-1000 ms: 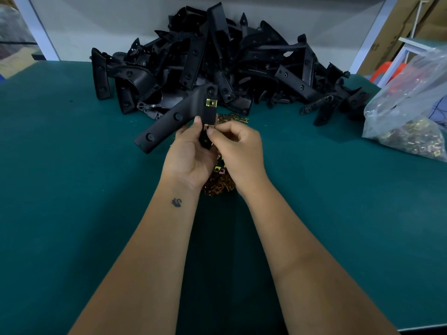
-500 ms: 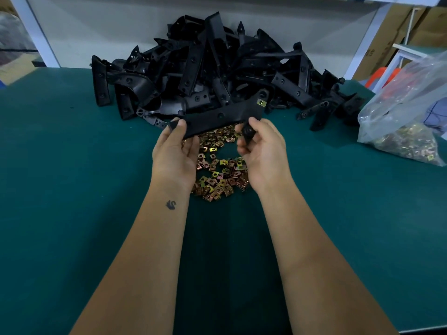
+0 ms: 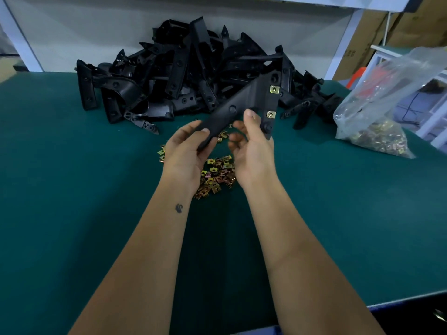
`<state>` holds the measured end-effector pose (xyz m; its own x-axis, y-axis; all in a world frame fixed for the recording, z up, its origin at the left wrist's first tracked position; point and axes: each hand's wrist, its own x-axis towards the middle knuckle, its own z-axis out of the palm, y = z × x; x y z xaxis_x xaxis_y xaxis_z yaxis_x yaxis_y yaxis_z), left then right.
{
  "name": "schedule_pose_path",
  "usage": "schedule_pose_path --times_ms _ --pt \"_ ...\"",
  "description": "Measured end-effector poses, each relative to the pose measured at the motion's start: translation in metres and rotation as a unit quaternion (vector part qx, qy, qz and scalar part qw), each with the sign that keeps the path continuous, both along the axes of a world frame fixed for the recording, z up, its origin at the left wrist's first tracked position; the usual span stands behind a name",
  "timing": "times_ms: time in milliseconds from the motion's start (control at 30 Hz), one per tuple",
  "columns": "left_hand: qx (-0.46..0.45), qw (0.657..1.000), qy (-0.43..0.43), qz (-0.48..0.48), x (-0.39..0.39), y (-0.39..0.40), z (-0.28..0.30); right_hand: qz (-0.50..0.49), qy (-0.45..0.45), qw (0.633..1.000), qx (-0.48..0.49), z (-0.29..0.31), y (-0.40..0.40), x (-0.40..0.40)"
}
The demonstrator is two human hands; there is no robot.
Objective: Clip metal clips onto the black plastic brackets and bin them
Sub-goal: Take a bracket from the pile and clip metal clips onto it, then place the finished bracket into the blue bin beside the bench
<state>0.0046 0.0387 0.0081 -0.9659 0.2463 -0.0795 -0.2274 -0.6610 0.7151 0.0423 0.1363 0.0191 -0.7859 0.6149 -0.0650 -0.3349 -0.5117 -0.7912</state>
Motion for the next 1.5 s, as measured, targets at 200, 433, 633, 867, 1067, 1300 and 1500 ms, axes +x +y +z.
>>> schedule_pose_path --times_ms 200,433,633,867,1067,1300,1500 --pt "-0.113 0.993 0.031 0.023 0.038 0.024 0.005 -0.087 -0.029 0.996 0.017 0.006 0.011 0.013" --pt "-0.302 0.926 0.224 0.019 0.121 0.093 0.010 -0.215 -0.049 0.967 0.125 0.026 0.060 0.090" --pt "-0.301 0.884 0.332 -0.132 0.231 0.160 0.000 -0.340 -0.185 0.887 0.252 0.011 0.123 0.226" --pt "-0.335 0.777 0.367 -0.386 0.343 0.214 -0.031 -0.435 -0.379 0.797 0.178 -0.027 0.176 0.369" --pt "-0.357 0.621 0.375 -0.589 0.369 0.225 -0.065 -0.463 -0.478 0.742 0.075 -0.062 0.189 0.444" --pt "-0.400 0.589 0.350 -0.609 0.350 0.218 -0.071 -0.347 -0.687 0.633 0.084 -0.095 0.208 0.488" --pt "-0.392 0.615 0.330 -0.600 0.338 0.210 -0.064 -0.422 -0.680 0.591 0.102 -0.109 0.191 0.454"
